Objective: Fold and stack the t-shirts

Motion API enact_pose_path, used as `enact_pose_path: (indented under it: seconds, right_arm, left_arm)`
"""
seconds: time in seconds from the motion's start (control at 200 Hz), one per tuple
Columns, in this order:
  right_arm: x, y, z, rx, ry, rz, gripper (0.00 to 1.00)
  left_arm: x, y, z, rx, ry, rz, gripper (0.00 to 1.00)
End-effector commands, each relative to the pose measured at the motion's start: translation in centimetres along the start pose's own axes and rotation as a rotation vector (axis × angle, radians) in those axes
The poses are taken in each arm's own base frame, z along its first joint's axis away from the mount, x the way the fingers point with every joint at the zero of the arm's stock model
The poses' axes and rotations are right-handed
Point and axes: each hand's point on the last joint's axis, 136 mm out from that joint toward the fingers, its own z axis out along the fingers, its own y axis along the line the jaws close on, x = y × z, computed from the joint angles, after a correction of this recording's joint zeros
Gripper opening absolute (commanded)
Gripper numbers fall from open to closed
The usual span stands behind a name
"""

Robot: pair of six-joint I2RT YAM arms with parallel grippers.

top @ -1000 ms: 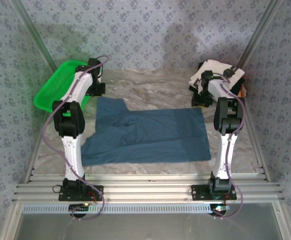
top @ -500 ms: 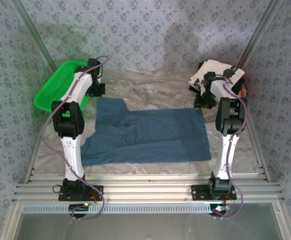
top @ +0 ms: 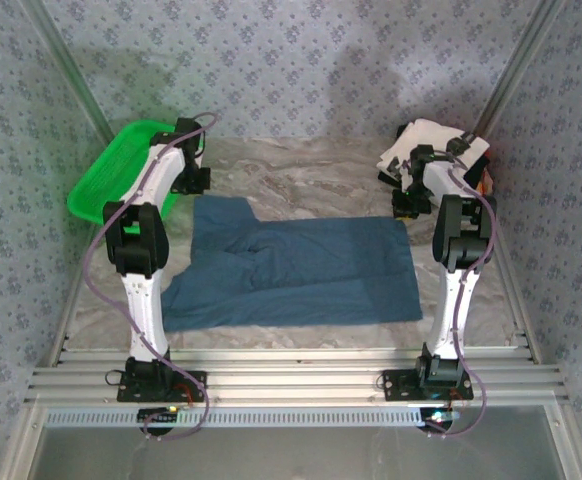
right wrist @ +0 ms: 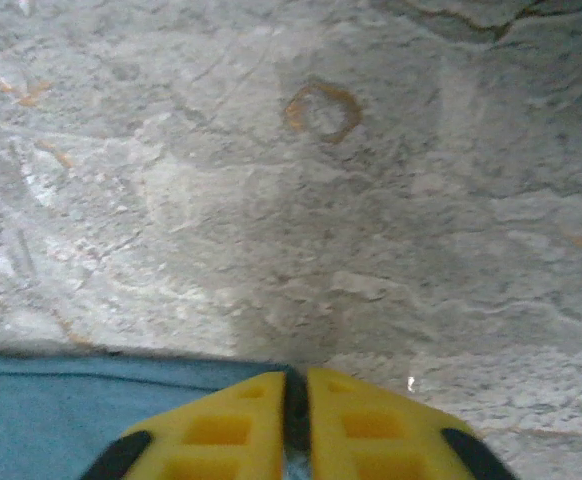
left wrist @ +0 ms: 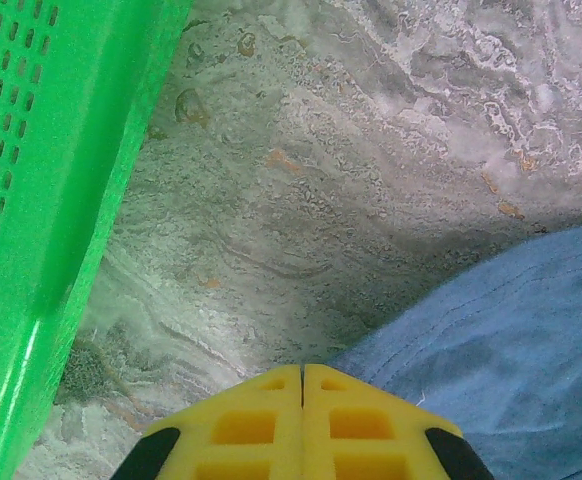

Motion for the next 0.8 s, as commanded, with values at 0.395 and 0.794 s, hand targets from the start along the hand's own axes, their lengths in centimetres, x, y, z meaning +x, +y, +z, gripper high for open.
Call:
enact_pose_path:
  seconds: [0.395, 0.794]
  right_arm:
    - [-0.6, -0.2, -3.2, -0.018, -0.069, 0.065, 0.00]
    - [-0.9, -1.2, -4.4, 0.011, -0.118, 0.080, 0.00]
  left_arm:
    - [-2.4, 0.9, -5.3, 0.046, -0.133, -0.043, 0.00]
    - [-3.1, 2.7, -7.9, 0.059, -0.214, -0.076, 0.00]
